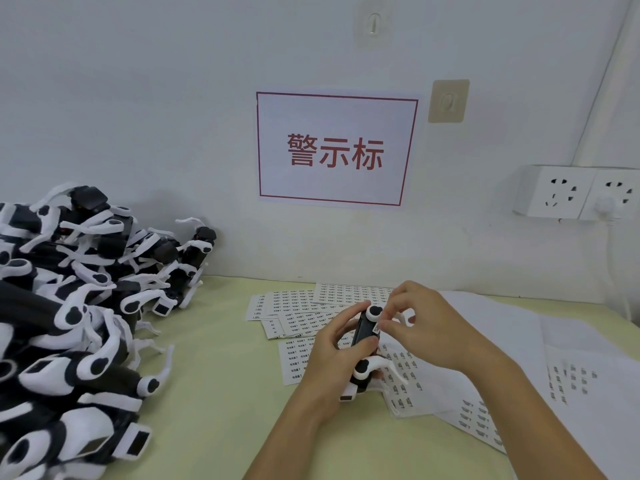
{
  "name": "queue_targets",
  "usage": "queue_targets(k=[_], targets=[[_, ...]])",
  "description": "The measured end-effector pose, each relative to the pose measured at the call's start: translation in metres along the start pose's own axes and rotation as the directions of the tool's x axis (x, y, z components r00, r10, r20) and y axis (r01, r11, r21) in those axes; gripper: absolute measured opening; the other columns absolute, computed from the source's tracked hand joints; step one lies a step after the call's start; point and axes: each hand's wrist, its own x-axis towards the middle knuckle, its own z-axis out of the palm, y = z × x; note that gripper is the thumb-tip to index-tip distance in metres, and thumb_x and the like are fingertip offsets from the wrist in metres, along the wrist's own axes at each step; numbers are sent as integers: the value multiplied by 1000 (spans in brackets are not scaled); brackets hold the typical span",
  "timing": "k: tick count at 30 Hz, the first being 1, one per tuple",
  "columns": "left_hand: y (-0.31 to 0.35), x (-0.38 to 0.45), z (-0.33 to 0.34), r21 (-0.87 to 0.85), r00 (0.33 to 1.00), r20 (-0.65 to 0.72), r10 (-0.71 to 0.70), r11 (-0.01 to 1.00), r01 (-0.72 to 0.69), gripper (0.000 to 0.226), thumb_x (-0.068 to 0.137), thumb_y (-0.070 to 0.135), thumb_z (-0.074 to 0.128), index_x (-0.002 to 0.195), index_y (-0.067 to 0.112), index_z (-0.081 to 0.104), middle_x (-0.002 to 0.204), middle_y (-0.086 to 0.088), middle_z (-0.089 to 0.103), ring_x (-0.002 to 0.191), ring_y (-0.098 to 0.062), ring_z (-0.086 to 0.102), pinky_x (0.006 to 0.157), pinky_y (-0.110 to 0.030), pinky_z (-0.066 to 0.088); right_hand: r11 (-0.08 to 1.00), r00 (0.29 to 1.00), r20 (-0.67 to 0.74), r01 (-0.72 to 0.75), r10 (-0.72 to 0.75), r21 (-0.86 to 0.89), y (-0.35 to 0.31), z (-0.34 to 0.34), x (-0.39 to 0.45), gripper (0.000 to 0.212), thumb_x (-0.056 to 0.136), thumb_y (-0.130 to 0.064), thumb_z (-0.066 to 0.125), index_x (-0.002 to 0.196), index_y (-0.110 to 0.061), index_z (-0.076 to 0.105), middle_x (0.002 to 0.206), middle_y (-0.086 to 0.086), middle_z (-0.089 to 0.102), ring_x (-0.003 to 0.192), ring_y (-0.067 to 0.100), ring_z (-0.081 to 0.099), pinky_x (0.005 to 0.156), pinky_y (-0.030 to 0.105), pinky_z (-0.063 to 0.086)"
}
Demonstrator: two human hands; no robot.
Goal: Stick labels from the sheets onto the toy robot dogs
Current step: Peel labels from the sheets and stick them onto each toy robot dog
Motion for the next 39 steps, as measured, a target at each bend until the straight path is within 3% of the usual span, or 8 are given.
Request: queue_targets(k=[11, 17, 27, 39], targets=[[0, 0, 0, 43, 1000, -21, 18, 999, -17, 54, 74, 17, 72, 121, 45, 68, 121, 7, 71, 120, -15, 62, 102, -48, 51, 1000, 999, -50, 13, -13, -7, 0, 8, 2, 11, 88, -28, 72, 78, -30, 70, 102, -19, 51, 101, 0, 51, 86, 21, 39], [-1, 0, 0, 59, 1000, -22, 23, 998, -21, 56, 74, 17, 72, 122, 44, 67, 123, 9, 70, 123, -14, 60, 105, -48, 49, 1000, 999, -50, 13, -13, 0, 1, 8, 2, 10, 88, -26, 71, 79, -27, 72, 103, -18, 51, 102, 1, 52, 90, 24, 43], [-1, 0, 0, 59, 999, -24, 33, 998, -32, 52, 75, 19, 72, 121, 44, 68, 122, 6, 70, 121, -17, 62, 102, -50, 50, 1000, 998, -62, 15, -16, -20, 1, 11, 3, 14, 88, -27, 71, 76, -32, 69, 102, -19, 50, 99, -4, 50, 84, 19, 37], [-2, 1, -1, 51, 999, -21, 48, 998, -47, 51, 76, 19, 72, 121, 42, 68, 123, 6, 69, 123, -17, 61, 104, -51, 49, 1000, 999, -35, -2, 2, 18, 1, 9, 3, 14, 90, -23, 70, 77, -29, 71, 104, -18, 51, 103, 2, 51, 90, 24, 40]])
